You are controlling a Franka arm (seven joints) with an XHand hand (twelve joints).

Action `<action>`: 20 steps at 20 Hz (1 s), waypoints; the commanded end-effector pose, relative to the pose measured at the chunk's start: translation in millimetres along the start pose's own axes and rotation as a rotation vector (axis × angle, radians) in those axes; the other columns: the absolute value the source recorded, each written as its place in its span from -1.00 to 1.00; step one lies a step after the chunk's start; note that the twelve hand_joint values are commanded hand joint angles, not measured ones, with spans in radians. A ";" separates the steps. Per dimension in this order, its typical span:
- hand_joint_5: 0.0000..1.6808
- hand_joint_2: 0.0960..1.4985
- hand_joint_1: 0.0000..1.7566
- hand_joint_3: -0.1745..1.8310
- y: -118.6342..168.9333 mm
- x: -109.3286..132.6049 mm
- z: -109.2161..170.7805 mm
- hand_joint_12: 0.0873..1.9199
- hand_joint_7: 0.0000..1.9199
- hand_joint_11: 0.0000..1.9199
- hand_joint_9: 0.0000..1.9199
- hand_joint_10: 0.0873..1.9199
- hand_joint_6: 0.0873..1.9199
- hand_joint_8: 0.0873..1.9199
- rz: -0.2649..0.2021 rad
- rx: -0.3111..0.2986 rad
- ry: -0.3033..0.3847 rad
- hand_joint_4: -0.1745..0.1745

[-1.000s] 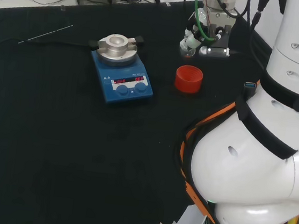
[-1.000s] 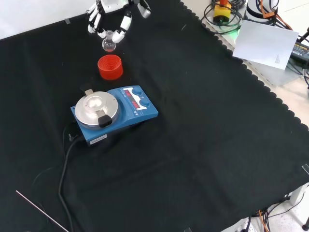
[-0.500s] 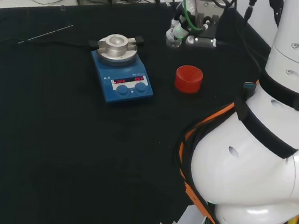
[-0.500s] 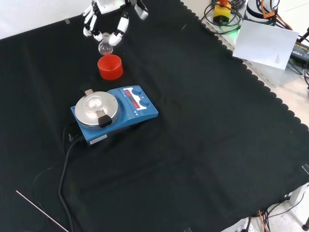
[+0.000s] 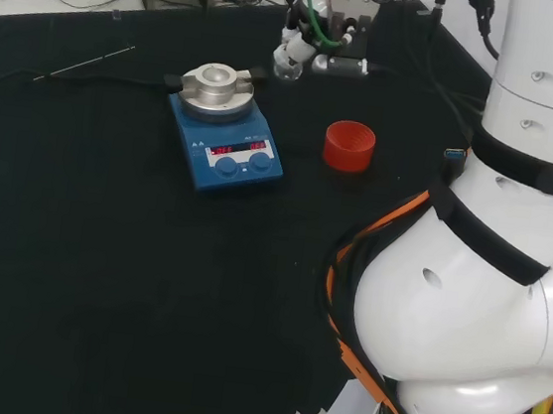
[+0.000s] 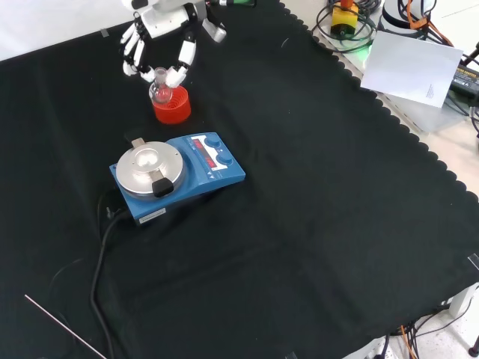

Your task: Place the round-bottom flask on the heater.

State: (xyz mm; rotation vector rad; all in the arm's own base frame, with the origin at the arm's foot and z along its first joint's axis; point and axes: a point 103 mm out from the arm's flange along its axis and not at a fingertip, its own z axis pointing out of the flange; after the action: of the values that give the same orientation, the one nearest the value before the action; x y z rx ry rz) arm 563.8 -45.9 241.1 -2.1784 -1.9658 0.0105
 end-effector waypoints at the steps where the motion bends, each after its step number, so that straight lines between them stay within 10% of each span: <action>1: 0.28 -0.07 0.21 -0.16 14.6 42.4 6.1 0.26 -0.41 -0.56 -0.22 -0.53 0.02 -0.44 -0.071 0.030 -0.008 1.00; 20: 0.29 -0.09 0.21 -0.15 47.1 94.2 1.3 0.26 -0.41 -0.56 -0.22 -0.53 0.02 -0.45 -0.169 0.069 -0.043 1.00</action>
State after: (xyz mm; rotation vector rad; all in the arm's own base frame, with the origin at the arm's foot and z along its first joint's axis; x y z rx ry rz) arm 616.7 28.6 246.3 -2.0131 -2.1123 0.0703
